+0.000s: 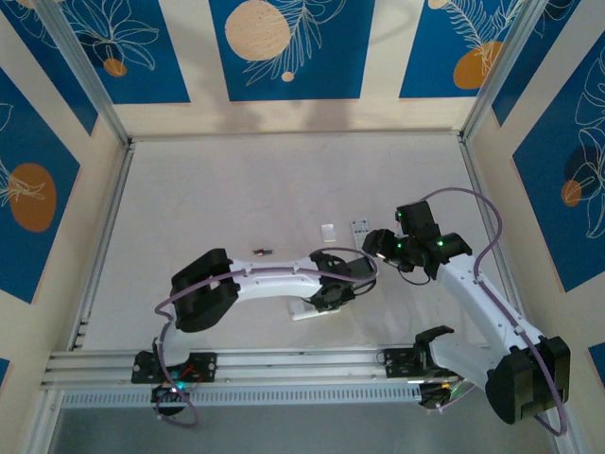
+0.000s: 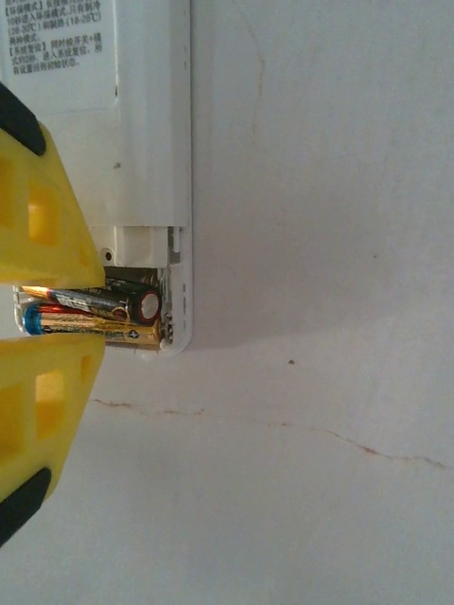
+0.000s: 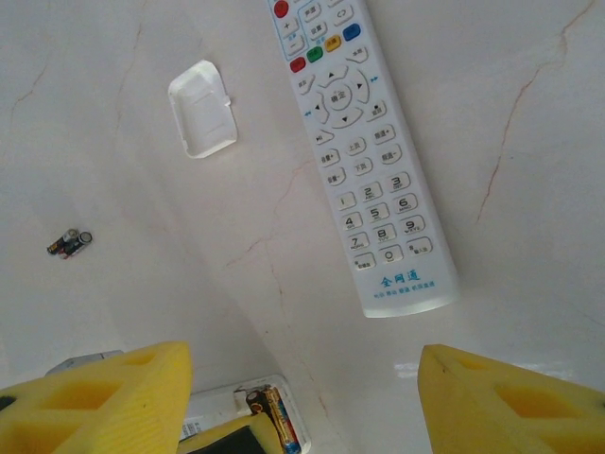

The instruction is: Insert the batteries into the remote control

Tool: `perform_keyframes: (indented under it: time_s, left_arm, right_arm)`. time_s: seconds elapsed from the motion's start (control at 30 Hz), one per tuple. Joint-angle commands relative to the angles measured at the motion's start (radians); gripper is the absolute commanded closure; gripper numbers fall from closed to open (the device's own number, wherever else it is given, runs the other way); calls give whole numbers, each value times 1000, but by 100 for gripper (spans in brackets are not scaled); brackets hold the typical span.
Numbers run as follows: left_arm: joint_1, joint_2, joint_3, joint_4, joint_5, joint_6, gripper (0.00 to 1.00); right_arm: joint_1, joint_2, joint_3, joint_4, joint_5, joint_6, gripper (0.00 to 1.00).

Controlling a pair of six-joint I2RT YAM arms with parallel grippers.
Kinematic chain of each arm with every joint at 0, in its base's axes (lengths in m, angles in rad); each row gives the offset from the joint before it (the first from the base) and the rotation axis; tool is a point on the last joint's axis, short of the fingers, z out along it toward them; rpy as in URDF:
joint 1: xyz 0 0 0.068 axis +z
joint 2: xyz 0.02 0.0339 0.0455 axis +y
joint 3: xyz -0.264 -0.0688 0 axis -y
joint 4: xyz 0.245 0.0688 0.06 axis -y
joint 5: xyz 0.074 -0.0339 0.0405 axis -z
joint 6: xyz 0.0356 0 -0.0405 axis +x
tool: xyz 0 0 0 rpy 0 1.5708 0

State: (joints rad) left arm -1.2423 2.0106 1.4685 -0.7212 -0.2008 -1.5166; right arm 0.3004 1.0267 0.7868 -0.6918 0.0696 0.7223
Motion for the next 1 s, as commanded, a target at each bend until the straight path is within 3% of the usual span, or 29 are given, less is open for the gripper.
perform_keyframes:
  time_s: [0.0, 0.1, 0.23, 0.37, 0.43, 0.53, 0.7, 0.87, 0.97]
  left_arm:
    - [-5, -83, 24, -7, -86, 25, 75]
    - [-4, -190, -8, 21, -176, 103, 65]
    - [31, -356, -130, 71, -242, 219, 54]
    - [131, -495, -336, 234, -115, 404, 49]
    - [185, -560, -454, 365, 11, 515, 41]
    - [235, -619, -574, 414, 103, 566, 31]
    - [250, -642, -624, 323, 93, 608, 21]
    - [250, -641, -646, 318, 94, 603, 19]
    - [250, -640, -664, 346, 109, 601, 18]
  right_arm:
    - [0, -2, -16, -8, -44, -37, 35]
    - [30, -23, -23, -19, -59, -71, 34]
    - [149, -46, -57, -18, -85, -89, 37]
    - [365, -25, -99, 26, -59, -61, 42]
    - [469, 18, -106, 41, -17, -35, 47]
    - [549, 101, -100, 41, 30, -16, 53]
    - [610, 228, -63, 50, 92, -21, 57]
    - [612, 321, -38, 100, 125, -24, 67]
    - [610, 361, -11, 107, 142, -23, 68]
